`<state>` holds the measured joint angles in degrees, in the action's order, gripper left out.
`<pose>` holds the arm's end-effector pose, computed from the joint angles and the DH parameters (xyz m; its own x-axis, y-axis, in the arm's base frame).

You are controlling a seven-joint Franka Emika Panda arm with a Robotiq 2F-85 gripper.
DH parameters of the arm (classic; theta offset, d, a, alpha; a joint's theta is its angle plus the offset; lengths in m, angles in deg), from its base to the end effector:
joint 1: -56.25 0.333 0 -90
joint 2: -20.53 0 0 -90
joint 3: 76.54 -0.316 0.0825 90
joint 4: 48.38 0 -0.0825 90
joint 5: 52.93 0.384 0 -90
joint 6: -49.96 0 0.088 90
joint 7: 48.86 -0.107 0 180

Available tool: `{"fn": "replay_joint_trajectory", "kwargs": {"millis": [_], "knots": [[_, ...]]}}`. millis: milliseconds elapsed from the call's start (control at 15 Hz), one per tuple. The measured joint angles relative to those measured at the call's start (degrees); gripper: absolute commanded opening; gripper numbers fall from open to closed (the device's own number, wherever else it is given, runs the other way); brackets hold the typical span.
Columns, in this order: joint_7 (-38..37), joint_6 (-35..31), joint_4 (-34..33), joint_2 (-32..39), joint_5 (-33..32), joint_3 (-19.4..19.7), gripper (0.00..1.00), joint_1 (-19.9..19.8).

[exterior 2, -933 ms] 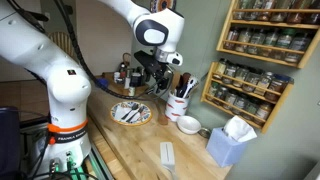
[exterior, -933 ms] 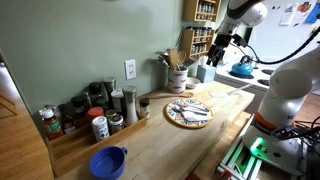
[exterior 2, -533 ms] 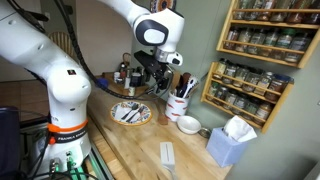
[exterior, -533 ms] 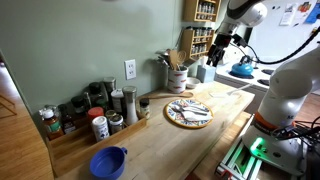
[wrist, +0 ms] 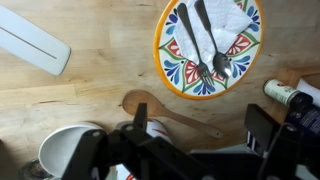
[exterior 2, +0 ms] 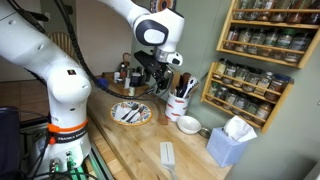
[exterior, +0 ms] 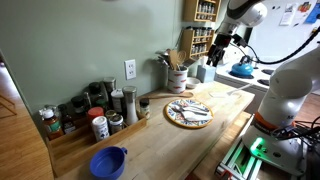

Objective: Take the spatula out of the bucket

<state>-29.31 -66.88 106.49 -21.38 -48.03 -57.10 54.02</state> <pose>0.3144 -0.1156 0.4376 0.9920 -0.0137 0.1255 0.0210 -0.9624 -0.2708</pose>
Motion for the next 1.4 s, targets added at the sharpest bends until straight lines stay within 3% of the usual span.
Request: {"fn": "replay_joint_trajectory", "kwargs": {"millis": [1000,1400], "knots": [[0.0,0.0,-0.2,0.0,0.4,-0.3,1.00,0.0],[-0.1,0.0,-6.5,3.3,5.6,-1.1,1.00,0.5]]}}
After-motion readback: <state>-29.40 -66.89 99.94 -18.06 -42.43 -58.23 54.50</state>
